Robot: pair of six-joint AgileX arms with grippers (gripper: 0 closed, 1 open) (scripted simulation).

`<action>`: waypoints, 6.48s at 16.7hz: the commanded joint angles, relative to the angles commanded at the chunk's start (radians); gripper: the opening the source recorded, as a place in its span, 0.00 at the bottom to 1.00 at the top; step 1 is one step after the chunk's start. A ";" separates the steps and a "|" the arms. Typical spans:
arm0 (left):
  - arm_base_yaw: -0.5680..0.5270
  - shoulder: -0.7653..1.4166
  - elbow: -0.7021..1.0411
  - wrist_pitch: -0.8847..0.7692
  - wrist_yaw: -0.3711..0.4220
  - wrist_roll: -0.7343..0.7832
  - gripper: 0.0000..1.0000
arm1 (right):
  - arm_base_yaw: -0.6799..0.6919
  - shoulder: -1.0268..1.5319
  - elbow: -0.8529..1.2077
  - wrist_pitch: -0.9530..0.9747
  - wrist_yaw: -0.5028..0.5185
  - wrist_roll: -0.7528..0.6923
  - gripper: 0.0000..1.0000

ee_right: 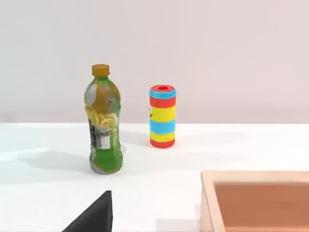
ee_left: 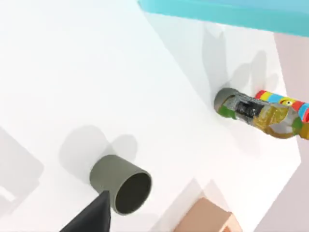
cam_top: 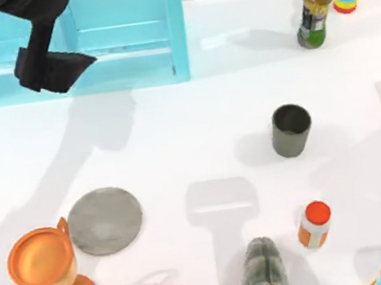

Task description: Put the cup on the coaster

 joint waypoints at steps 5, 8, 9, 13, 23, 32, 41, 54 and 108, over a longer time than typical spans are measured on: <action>-0.154 0.477 0.496 -0.266 0.049 -0.428 1.00 | 0.000 0.000 0.000 0.000 0.000 0.000 1.00; -0.232 0.704 0.736 -0.394 0.074 -0.633 1.00 | 0.000 0.000 0.000 0.000 0.000 0.000 1.00; -0.254 0.767 0.803 -0.429 0.081 -0.690 1.00 | 0.000 0.000 0.000 0.000 0.000 0.000 1.00; -0.314 0.938 0.984 -0.525 0.102 -0.845 1.00 | 0.000 0.000 0.000 0.000 0.000 0.000 1.00; -0.327 0.974 0.983 -0.503 0.105 -0.875 1.00 | 0.000 0.000 0.000 0.000 0.000 0.000 1.00; -0.365 1.016 0.728 -0.197 0.098 -0.912 1.00 | 0.000 0.000 0.000 0.000 0.000 0.000 1.00; -0.366 1.016 0.724 -0.193 0.098 -0.913 0.62 | 0.000 0.000 0.000 0.000 0.000 0.000 1.00; -0.366 1.016 0.724 -0.193 0.098 -0.913 0.00 | 0.000 0.000 0.000 0.000 0.000 0.000 1.00; 0.079 0.503 -0.142 -0.304 -0.074 1.113 0.00 | 0.000 0.000 0.000 0.000 0.000 0.000 1.00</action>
